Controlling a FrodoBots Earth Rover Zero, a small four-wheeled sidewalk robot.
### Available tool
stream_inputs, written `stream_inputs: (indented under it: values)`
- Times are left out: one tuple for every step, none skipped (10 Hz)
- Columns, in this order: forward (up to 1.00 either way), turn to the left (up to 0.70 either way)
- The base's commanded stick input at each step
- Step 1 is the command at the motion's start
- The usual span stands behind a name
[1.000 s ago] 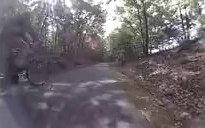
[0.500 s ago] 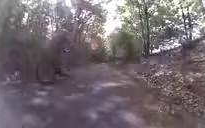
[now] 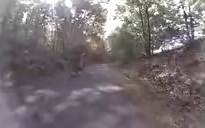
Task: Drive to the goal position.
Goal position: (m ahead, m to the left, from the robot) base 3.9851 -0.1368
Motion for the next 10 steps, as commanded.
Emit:
stream_inputs:
  values:
    - [0.7,0.0]
    - [0.7,0.0]
    - [0.7,0.0]
    - [0.7,0.0]
    - [0.7,0.0]
    - [0.7,0.0]
    - [0.7,0.0]
    - [0.7,0.0]
    - [0.7,0.0]
    - [0.7,0.0]
